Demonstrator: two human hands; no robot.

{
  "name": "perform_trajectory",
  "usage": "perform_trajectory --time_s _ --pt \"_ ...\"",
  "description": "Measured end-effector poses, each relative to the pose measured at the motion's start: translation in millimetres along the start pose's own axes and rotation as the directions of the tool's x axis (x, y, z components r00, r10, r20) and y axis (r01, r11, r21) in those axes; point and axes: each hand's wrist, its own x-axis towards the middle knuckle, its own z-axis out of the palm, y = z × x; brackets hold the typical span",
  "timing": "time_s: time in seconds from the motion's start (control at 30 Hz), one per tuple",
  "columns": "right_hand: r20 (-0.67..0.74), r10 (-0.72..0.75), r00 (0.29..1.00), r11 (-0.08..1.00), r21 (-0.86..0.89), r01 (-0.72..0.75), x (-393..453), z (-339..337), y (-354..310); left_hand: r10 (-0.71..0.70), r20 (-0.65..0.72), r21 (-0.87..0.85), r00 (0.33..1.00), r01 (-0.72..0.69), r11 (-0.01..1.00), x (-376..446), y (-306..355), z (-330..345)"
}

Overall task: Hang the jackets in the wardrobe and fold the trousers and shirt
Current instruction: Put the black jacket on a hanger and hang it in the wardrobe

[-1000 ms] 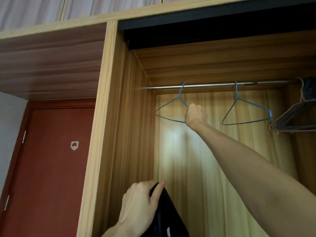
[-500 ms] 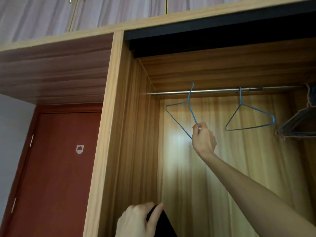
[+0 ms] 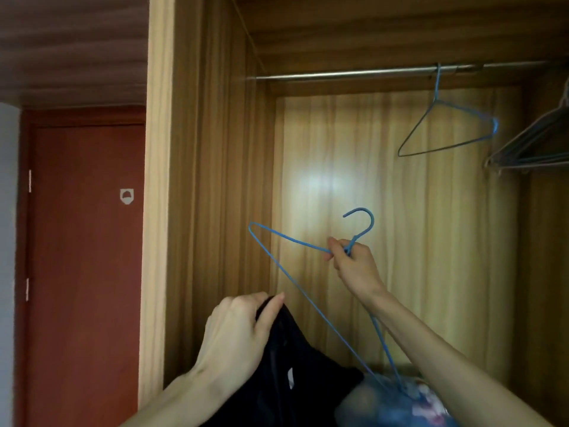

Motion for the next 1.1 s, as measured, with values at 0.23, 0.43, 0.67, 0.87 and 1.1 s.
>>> perform_trajectory --time_s 0.23,0.43,0.67,0.87,1.1 --pt "0.123 0.105 0.987 0.949 0.283 -0.136 -93 -50 18 -0.033 0.083 -0.034 0.996 0.036 0.999 -15 2 -14" --pt "0.252 0.125 0.96 0.902 0.375 -0.216 -168 -97 12 -0.005 0.184 -0.156 0.983 0.034 0.987 -36 0 -20" --pt "0.268 0.232 0.935 0.912 0.273 -0.305 -224 -144 8 -0.036 0.378 -0.4 0.925 0.198 0.895 -58 -9 -14" --pt "0.312 0.334 0.889 0.89 0.204 -0.407 -244 -176 6 -0.141 0.444 -0.476 0.885 0.366 0.8 -54 -1 -13" --pt "0.451 0.253 0.856 0.965 -0.06 -0.254 -232 -152 -15 0.001 0.402 -0.236 0.916 0.103 0.966 -44 35 -12"
